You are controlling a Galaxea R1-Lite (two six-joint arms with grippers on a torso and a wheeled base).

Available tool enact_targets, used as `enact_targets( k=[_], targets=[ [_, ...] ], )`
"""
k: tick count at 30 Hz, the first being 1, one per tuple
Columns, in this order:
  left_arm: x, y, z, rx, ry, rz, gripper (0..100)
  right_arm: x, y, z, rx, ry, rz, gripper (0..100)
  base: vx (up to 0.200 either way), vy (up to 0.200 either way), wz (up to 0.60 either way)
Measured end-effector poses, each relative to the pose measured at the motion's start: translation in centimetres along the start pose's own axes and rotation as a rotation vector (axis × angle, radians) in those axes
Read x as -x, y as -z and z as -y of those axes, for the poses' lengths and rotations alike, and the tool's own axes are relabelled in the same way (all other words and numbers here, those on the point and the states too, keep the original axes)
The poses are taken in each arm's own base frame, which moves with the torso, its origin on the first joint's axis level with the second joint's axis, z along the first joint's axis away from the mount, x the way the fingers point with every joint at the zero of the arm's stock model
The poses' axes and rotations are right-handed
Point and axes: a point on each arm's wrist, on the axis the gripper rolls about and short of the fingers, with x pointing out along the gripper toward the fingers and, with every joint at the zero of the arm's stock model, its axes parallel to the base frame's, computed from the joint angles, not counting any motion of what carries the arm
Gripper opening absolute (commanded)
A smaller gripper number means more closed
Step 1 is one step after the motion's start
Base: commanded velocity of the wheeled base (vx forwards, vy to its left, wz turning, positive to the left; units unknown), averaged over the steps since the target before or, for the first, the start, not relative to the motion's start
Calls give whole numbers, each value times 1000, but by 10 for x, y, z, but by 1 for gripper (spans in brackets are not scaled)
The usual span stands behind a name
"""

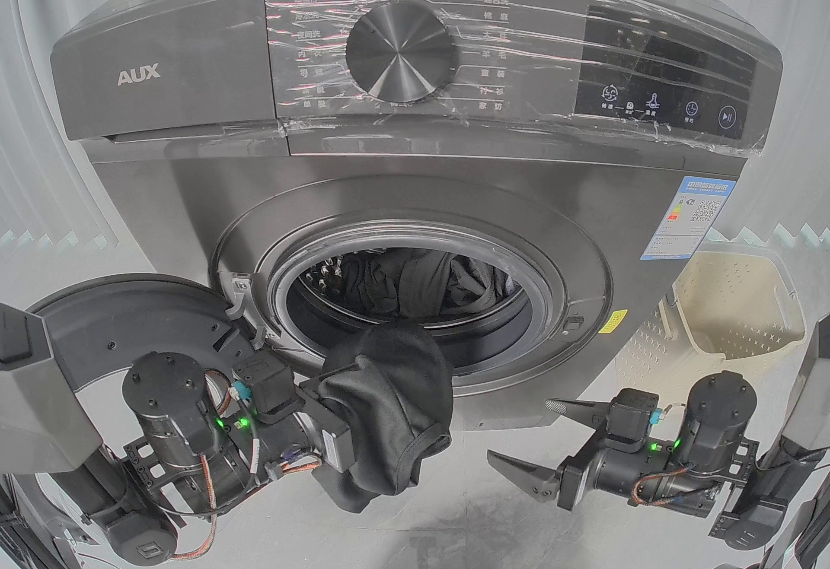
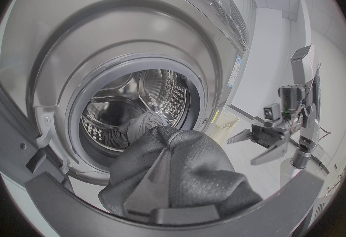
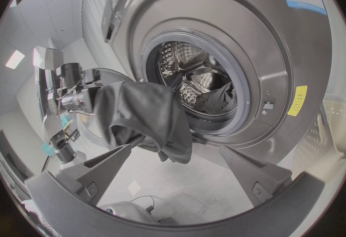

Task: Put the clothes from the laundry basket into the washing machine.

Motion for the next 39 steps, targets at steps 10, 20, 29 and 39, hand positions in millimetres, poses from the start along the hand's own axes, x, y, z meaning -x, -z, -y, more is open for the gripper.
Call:
enact_targets(
  k=[10, 20, 29, 39],
  targets=[
    [-38, 7, 2, 17, 52, 12, 0, 14, -3, -13, 27, -49, 11, 100, 0, 0, 0],
    [-88, 4, -4, 73, 48, 102, 0, 16, -5, -16, 30, -62, 21, 100, 0, 0, 0],
    [-141, 6, -16, 99, 22, 208, 0, 17, -4, -17, 31, -67, 20, 100, 0, 0, 0],
    [-181, 24, -39, 109, -45, 236, 0, 16, -4, -17, 30, -68, 16, 100, 0, 0, 0]
  ],
)
